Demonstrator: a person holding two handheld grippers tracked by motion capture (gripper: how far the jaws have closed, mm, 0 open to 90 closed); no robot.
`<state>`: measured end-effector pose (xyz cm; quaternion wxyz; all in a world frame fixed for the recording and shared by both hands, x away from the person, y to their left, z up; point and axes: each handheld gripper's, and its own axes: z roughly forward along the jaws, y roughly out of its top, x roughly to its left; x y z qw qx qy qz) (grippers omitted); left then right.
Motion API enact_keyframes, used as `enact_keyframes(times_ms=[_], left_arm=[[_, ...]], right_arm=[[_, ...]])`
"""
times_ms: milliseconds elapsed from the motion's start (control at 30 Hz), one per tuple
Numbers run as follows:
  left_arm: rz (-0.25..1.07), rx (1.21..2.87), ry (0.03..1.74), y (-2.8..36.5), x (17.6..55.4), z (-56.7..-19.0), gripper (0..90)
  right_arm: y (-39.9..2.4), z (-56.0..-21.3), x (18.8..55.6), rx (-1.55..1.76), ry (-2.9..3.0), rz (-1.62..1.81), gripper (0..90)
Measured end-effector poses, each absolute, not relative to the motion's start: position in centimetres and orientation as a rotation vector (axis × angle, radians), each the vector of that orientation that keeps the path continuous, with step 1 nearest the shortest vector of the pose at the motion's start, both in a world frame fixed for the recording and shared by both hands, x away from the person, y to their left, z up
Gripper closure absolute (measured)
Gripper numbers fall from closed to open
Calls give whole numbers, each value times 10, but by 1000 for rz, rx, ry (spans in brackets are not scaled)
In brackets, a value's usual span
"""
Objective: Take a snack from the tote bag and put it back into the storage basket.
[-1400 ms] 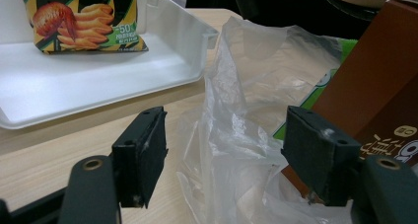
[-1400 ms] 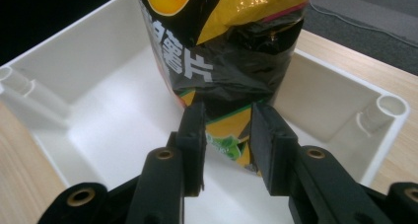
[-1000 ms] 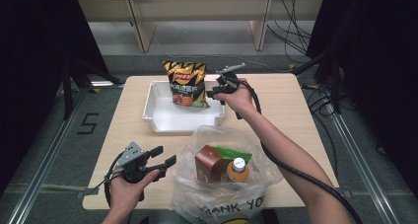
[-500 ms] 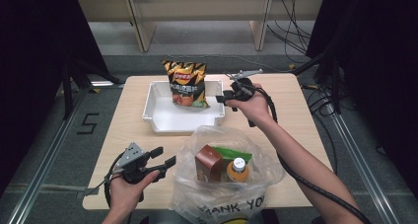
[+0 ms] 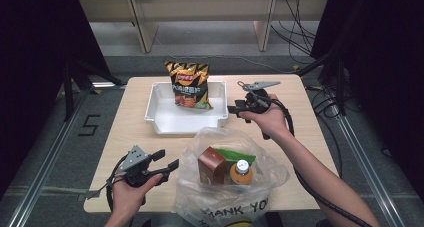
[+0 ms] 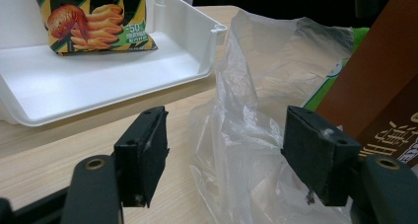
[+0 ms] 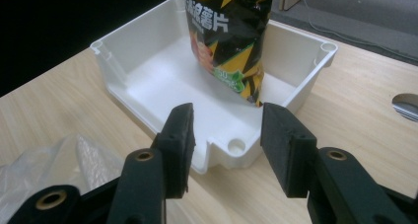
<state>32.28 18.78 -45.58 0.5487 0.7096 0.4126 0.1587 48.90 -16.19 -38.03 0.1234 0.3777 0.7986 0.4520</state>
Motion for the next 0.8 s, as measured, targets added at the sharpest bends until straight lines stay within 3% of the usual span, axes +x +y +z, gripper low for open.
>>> enact_keyframes(times_ms=[400, 800], left_arm=[[374, 1680, 979, 186, 322, -456, 326], [371, 1673, 984, 186, 322, -456, 320]], right_arm=[[-175, -371, 461, 1047, 2334, 1351, 564], [-188, -374, 426, 919, 2390, 1389, 622]])
